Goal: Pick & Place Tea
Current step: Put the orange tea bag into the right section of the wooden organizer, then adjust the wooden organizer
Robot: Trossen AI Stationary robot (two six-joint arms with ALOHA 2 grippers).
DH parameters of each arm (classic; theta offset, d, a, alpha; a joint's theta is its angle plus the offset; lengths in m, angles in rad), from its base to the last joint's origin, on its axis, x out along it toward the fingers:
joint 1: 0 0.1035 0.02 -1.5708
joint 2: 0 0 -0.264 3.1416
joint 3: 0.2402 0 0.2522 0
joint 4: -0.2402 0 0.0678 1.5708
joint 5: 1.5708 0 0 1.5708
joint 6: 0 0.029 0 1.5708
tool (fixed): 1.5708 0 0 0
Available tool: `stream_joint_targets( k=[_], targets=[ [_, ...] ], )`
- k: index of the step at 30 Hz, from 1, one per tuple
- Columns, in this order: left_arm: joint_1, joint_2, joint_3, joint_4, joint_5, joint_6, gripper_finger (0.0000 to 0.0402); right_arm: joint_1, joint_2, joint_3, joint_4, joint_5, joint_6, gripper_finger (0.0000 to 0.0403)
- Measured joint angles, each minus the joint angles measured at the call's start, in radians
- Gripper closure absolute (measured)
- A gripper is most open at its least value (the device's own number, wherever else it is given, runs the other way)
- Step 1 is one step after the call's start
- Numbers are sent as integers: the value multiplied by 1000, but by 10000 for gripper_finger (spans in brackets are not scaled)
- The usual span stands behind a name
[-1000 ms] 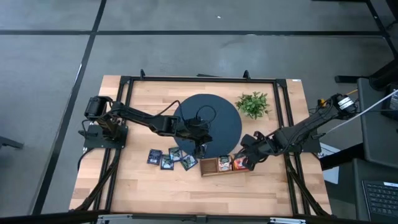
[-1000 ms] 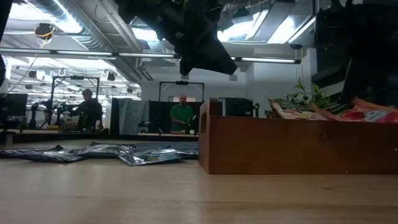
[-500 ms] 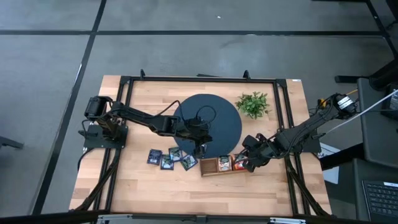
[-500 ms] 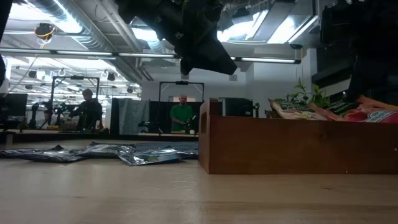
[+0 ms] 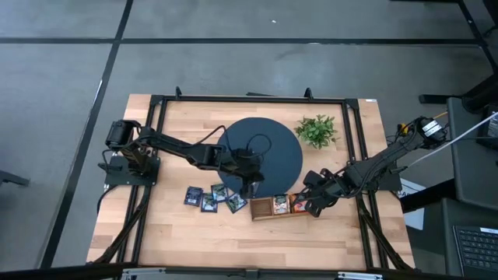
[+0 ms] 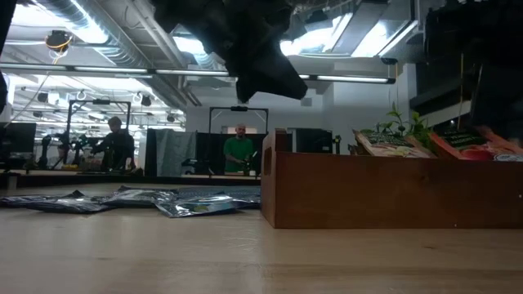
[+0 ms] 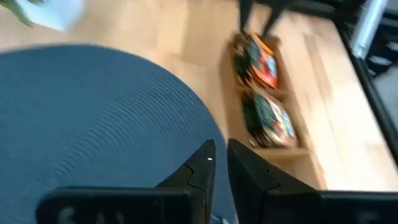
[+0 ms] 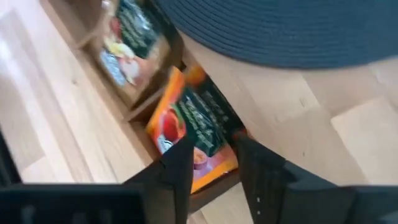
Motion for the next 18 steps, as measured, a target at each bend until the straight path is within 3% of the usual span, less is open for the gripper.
stream_joint_targets(
  k=[5,13,15,18],
  targets=[
    [-5,-26,0,-63,150,0,366,0,0,57,-6,6,-99,267],
    [-101,-21,1,-210,155,24,367,-1,0,182,-6,76,-387,274],
    [-126,-20,0,-245,111,24,370,-4,0,202,-5,105,-439,277],
    [-163,-20,1,-296,-66,19,376,-19,0,222,-5,139,-469,281]
  ],
)
